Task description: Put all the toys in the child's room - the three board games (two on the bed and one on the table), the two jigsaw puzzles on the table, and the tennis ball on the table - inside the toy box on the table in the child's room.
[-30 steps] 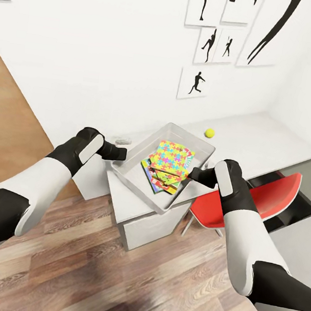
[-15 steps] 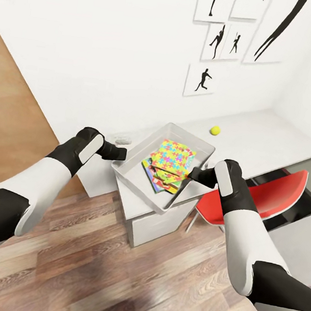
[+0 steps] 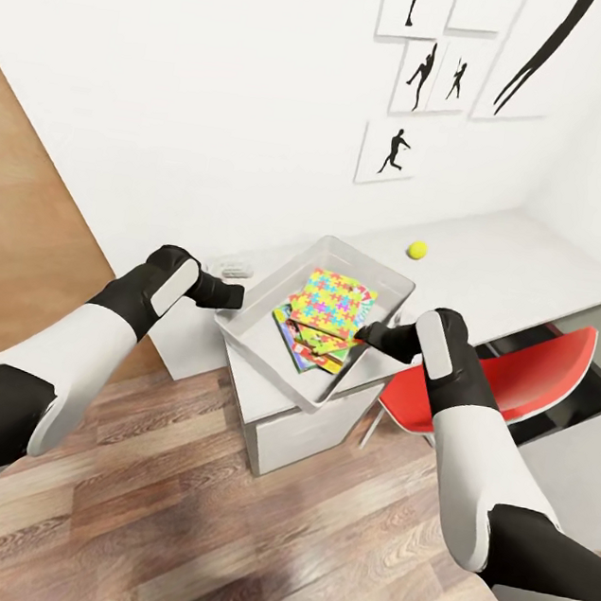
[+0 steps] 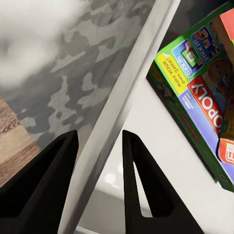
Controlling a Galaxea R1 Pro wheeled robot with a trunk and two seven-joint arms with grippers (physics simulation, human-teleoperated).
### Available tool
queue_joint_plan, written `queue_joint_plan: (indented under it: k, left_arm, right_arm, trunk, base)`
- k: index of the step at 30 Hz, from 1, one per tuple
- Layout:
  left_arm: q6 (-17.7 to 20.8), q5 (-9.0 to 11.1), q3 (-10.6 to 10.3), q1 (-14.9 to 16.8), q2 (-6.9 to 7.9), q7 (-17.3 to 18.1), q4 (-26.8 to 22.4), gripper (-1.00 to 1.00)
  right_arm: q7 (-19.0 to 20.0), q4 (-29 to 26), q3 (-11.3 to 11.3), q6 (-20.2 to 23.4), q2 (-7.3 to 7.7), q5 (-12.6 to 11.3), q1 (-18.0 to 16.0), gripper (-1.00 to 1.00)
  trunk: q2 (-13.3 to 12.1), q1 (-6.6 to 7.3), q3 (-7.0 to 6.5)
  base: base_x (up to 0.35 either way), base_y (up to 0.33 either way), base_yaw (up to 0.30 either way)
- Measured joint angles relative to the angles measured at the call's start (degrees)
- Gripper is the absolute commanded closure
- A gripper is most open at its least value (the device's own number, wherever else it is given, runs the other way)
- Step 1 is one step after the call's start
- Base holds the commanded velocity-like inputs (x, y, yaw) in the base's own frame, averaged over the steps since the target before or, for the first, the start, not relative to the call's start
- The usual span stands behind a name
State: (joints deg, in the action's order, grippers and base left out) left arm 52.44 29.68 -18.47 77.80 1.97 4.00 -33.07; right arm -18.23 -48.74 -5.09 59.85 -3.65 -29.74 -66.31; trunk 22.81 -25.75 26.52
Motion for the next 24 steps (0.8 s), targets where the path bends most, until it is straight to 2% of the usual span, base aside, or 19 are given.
queue_joint_plan:
  k: [3,4,24]
  left_arm:
    - [0.0,0.0,0.0,0.0,0.04,0.0,0.0,1.0]
    - [0.0,0.0,0.1,0.0,0.05,0.0,0.0,-1.0]
    - [-0.1,0.1,0.4,0.0,0.1,0.0,-0.1,-1.0]
  right_arm:
    - [0.0,0.0,0.0,0.0,-0.03,0.0,0.0,-1.0]
    - [0.0,0.0,0.0,0.0,-0.04,0.0,0.0,-1.0]
    - [0.0,-0.2,0.0,0.0,0.02,-0.1,0.0,-1.0]
  trunk:
    - [0.0,0.0,0.0]
    - [0.0,0.0,0.0]
    - [0.0,0.0,-0.1]
  base:
    - [0.0,0.0,0.0]
    - [0.0,0.0,0.0]
    - [0.0,0.0,0.0]
